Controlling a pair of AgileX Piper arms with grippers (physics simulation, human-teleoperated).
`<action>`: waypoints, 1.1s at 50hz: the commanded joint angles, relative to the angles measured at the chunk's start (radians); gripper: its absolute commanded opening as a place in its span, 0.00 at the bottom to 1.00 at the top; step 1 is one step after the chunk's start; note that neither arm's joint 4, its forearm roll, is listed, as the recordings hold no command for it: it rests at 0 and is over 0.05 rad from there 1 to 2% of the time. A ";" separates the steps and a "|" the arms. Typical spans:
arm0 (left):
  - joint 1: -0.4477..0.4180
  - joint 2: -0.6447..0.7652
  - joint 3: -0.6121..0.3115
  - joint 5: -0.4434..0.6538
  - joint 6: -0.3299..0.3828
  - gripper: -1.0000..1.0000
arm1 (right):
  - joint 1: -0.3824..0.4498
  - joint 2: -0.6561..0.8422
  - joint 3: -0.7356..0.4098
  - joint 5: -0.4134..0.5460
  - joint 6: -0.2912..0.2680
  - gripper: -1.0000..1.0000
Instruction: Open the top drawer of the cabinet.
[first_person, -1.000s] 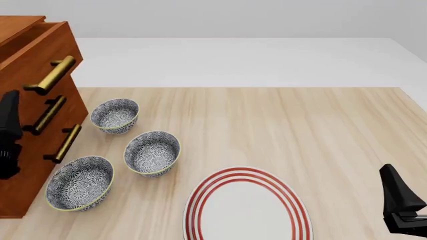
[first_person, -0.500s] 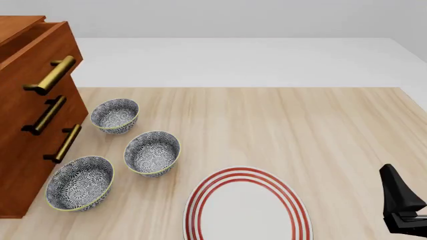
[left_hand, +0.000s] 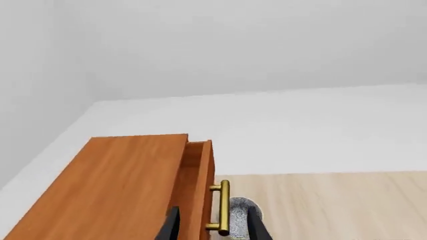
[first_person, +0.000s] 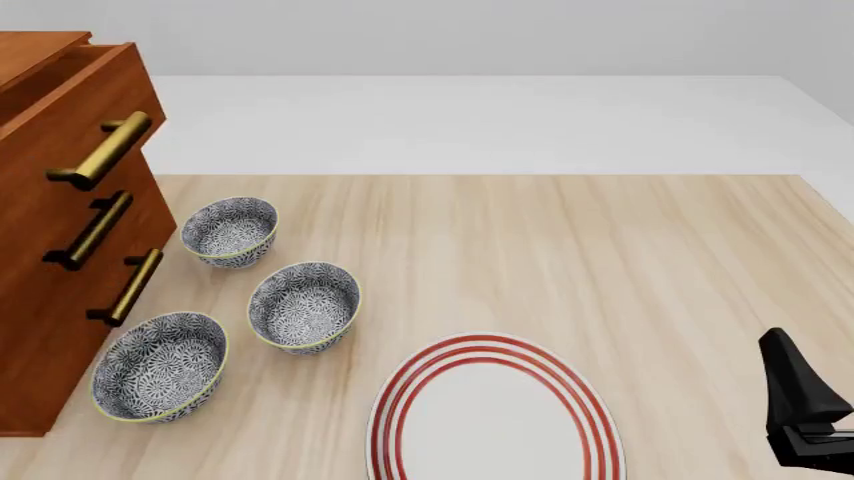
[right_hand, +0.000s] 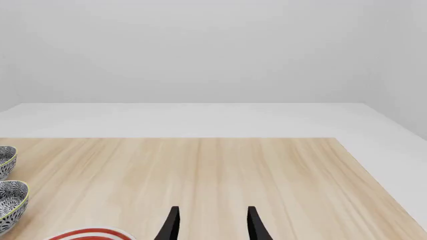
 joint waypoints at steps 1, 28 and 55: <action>-0.018 0.052 -0.057 0.107 -0.163 1.00 | 0.000 0.000 0.000 0.000 0.000 1.00; 0.013 0.201 -0.040 0.086 -0.224 1.00 | 0.000 0.000 0.000 0.000 0.000 1.00; 0.033 0.231 -0.102 0.119 -0.175 1.00 | 0.000 0.000 0.000 0.000 0.000 1.00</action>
